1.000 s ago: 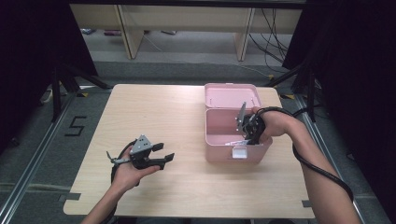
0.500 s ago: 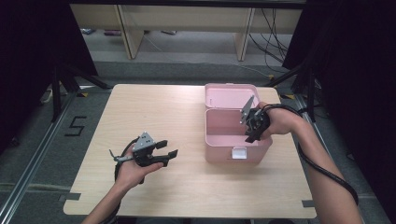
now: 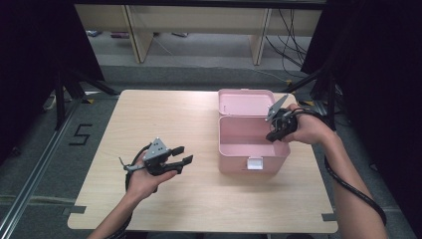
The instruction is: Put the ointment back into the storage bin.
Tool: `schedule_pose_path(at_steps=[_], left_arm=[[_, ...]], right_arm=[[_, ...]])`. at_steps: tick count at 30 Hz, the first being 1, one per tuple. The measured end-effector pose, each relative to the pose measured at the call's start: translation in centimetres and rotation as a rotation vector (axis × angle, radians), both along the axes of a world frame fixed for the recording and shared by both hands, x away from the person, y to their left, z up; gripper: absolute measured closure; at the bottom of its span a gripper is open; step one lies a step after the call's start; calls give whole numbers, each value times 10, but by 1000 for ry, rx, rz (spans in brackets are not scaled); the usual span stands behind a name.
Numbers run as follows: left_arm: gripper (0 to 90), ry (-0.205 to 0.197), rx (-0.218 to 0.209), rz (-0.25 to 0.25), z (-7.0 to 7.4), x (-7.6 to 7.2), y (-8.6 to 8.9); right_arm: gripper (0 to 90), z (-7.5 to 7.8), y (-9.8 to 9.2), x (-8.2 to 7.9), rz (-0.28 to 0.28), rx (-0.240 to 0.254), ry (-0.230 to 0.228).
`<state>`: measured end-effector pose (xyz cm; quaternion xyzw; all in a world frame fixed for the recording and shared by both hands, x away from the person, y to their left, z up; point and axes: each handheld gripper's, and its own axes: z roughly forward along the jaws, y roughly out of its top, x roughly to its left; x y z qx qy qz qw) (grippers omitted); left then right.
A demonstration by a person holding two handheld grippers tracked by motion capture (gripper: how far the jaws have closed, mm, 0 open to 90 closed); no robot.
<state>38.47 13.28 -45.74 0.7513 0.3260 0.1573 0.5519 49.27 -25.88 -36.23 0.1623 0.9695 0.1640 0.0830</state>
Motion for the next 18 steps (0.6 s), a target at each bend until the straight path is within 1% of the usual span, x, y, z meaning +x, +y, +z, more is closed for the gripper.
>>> schedule_pose_path(at_steps=[1, 2, 3, 4, 5, 6, 7, 9, 10, 11, 14, 18], left_arm=[[497, -2, 0, -3, 0, 0, -1], [499, -4, 0, -6, 1, 1, -2], [501, -6, -3, -6, 1, 1, -3], [504, -10, -4, -8, 2, 2, -3], [507, -14, -7, -8, 3, 2, -4], [509, -18, -8, -13, 4, 3, -5], [509, -18, -8, -13, 4, 3, -5], [508, -26, -4, -15, 7, 4, -7], [507, -26, -4, -15, 7, 4, -7], [507, -30, -13, -26, 9, 5, -9], [506, -32, -8, -30, 12, 4, -12], [504, -35, -13, -38, 14, 3, -14]], right_arm=[[863, 1, -1, -2, -45, -1, 8], [863, 2, -2, 0, -40, 5, 5], [863, 2, -3, 0, -54, 11, 5], [861, 3, -4, 2, -34, 14, -14], [853, 4, -4, 2, -62, 19, -5], [848, 4, -4, 3, -59, 24, -14], [839, 4, -4, 2, -87, 34, -15], [825, 4, -5, 2, -101, 35, -28], [825, 4, -5, 1, -116, 36, -23], [825, 4, -6, 1, -114, 34, -43], [821, 4, -10, -1, -127, 50, -45], [809, 4, -13, -5, -148, 56, -50]])
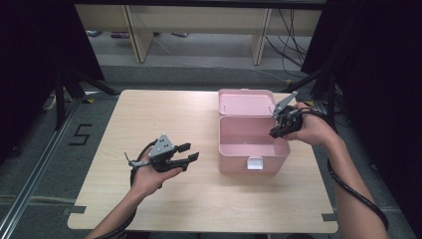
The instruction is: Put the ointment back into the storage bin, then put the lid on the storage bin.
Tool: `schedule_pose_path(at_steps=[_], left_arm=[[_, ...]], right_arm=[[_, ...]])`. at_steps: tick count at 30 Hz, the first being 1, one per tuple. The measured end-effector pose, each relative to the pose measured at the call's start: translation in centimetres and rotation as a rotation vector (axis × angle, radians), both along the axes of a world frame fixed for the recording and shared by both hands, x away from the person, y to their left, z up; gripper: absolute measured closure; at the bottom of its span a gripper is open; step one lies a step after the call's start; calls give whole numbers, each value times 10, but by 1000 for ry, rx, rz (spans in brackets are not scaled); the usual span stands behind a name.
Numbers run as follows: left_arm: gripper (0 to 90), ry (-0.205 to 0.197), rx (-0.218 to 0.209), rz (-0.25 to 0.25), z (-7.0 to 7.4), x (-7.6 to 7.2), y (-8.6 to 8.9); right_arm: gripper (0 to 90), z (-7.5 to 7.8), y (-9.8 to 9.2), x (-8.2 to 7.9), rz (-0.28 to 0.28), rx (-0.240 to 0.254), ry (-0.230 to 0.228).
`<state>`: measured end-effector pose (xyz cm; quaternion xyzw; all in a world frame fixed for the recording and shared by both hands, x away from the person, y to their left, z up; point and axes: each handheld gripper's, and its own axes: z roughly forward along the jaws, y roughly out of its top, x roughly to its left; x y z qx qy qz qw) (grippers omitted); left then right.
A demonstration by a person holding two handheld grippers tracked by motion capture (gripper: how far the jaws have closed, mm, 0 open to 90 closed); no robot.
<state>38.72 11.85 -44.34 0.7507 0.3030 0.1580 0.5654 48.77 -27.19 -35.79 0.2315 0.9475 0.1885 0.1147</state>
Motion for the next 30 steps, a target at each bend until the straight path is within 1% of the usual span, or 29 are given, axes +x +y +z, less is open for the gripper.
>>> schedule_pose_path(at_steps=[1, 3, 4, 5, 6, 7, 9, 10, 11, 13, 15, 17, 18, 20, 21, 22, 23, 24, 25, 26, 27, 30], left_arm=[[504, 3, -7, -2, 1, -2, -1], [505, 0, -9, -12, 2, -6, -3], [506, -6, -23, -22, 1, -7, -4], [509, -6, -23, -22, 1, -7, -4], [512, -4, -13, -19, 2, -9, -5], [516, -4, -14, -20, 2, -9, -5], [532, -8, -8, -25, 3, -9, -5], [541, -8, -8, -25, 3, -9, -5], [551, -11, -7, -32, 4, -8, -6], [575, -21, -6, -39, 6, -7, -8], [594, -28, -6, -45, 9, -6, -9], [606, -32, -14, -46, 10, -6, -10], [608, -32, -17, -48, 11, -6, -11], [612, -34, -38, -53, 13, -7, -13], [614, -34, -38, -53, 13, -7, -13], [616, -34, -57, -65, 15, -9, -15], [618, -34, -57, -65, 15, -9, -15], [622, -36, -54, -71, 16, -10, -17], [624, -39, -45, -81, 18, -13, -18], [627, -46, -57, -93, 18, -14, -20], [633, -46, -42, -92, 20, -16, -21], [652, -56, -44, -102, 21, -17, -23]], right_arm=[[805, 1, -2, -2, -23, -8, -5], [800, 1, -4, -1, -37, 4, -7], [797, 2, -4, -1, -52, 16, -11], [797, 2, -4, -1, -52, 16, -11], [788, 3, -4, 2, -77, 25, -17], [783, 4, -4, 3, -94, 35, -22], [768, 7, -4, 7, -120, 49, -21], [768, 7, -4, 7, -120, 49, -21], [761, 10, -4, 12, -142, 68, -23], [755, 12, -4, 15, -170, 88, -38], [746, 13, -5, 15, -206, 100, -32], [738, 13, -8, 18, -213, 111, -47], [732, 13, -9, 18, -232, 123, -42], [717, 12, -12, 18, -269, 136, -44], [717, 12, -12, 18, -269, 136, -44], [708, 12, -14, 19, -286, 139, -43], [708, 12, -14, 19, -286, 139, -43], [704, 12, -16, 19, -297, 139, -59], [699, 13, -16, 18, -327, 149, -40], [694, 14, -16, 18, -338, 155, -37], [686, 15, -16, 19, -332, 162, -42], [670, 17, -16, 20, -348, 162, -51]])
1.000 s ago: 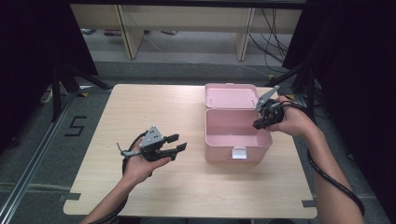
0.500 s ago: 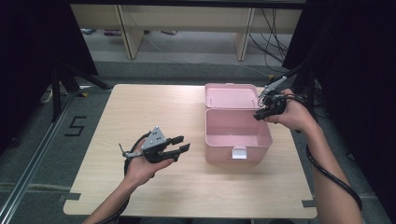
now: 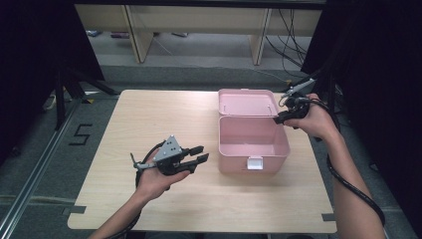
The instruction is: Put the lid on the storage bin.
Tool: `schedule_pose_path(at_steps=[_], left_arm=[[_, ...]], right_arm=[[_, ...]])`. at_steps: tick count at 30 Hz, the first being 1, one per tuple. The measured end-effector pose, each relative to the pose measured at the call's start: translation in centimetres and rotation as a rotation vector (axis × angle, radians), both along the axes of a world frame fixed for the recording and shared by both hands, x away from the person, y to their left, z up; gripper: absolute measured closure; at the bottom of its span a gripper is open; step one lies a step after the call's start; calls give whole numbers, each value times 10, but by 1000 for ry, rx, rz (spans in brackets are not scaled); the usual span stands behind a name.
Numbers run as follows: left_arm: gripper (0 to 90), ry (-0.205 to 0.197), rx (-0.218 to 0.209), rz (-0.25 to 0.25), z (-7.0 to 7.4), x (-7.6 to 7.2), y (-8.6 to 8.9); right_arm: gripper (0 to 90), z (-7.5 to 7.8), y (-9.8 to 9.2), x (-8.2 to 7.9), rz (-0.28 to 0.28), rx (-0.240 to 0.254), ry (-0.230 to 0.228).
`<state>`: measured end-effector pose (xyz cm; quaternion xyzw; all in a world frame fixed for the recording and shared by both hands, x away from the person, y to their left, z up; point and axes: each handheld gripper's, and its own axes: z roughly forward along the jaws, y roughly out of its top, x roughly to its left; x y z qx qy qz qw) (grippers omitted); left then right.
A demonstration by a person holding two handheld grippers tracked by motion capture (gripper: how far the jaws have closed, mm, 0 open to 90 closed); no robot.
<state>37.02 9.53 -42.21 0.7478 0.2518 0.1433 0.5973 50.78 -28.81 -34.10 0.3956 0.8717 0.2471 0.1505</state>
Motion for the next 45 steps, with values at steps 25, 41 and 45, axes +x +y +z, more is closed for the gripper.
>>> schedule_pose_path(at_steps=[25, 41, 45], left_arm=[[849, -59, 51, -165, 5, -10, -43], [882, -29, 82, -239, -7, 3, -106], [889, -29, 97, -243, -12, 6, -116]], right_arm=[[623, -2, -6, 29, -89, 42, -5], [622, -7, 0, 67, -224, 55, -4], [623, -12, -5, 80, -299, 61, 6]])
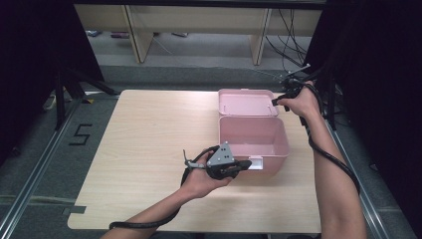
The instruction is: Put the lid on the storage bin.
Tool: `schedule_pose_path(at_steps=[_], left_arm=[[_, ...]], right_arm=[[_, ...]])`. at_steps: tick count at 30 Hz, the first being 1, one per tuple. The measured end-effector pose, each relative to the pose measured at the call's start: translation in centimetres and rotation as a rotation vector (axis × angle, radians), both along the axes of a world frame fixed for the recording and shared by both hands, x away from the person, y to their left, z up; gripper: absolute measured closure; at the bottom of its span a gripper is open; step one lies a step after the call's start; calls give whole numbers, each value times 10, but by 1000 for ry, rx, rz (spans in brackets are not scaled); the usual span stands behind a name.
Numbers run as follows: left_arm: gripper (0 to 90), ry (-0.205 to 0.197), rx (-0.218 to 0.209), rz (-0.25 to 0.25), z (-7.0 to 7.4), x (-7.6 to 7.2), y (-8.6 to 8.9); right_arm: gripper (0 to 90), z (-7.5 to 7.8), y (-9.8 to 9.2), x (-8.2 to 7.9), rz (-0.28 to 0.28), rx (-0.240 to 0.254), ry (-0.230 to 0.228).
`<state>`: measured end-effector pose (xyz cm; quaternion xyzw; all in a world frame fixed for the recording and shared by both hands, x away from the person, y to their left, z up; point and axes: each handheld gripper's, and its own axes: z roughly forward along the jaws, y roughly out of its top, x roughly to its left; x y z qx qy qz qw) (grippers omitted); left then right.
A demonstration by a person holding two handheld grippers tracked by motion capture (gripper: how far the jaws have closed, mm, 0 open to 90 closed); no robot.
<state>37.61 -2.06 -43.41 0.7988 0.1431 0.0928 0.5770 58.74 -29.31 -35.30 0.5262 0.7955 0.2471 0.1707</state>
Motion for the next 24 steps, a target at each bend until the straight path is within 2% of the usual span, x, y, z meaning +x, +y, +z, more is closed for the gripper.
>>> schedule_pose_path(at_steps=[1, 2, 3, 5, 11, 12, 14, 15, 16, 17, 18, 20, 21, 22, 24], left_arm=[[890, -2, 4, 2, -3, 2, -5], [891, -2, 4, 2, -3, 2, -5], [891, -13, 4, 5, -5, 3, -8], [892, -31, 10, 8, -7, 5, -11], [893, -40, 12, 19, -13, 7, -19], [893, -46, 8, 25, -15, 8, -22], [893, -50, 2, 23, -15, 9, -23], [893, -46, 9, 40, -16, 9, -24], [893, -55, 16, 39, -16, 10, -25], [893, -64, 17, 32, -16, 10, -26], [893, -66, 20, 33, -17, 10, -27], [893, -70, 24, 31, -17, 11, -27], [893, -65, 21, 36, -18, 12, -28], [894, -65, 23, 33, -18, 13, -28], [894, -66, 17, 35, -18, 13, -29]], right_arm=[[623, -1, -2, 3, -15, -3, -3], [623, -2, -3, 4, -30, 16, 10], [624, -3, -5, 6, -44, 9, -5], [624, -5, -7, 10, -65, 12, -4], [631, -9, -10, 21, -100, 17, -4], [636, -12, -9, 24, -114, 36, 7], [646, -15, -8, 27, -125, 30, 18], [656, -17, -8, 29, -117, 28, 16], [664, -19, -8, 30, -121, 27, 33], [674, -20, -6, 31, -151, 49, 53], [686, -21, -8, 33, -133, 30, 38], [696, -23, -8, 35, -139, 40, 43], [716, -24, -9, 38, -142, 61, 46], [720, -25, -9, 41, -142, 52, 37], [729, -27, -9, 44, -148, 70, 40]])
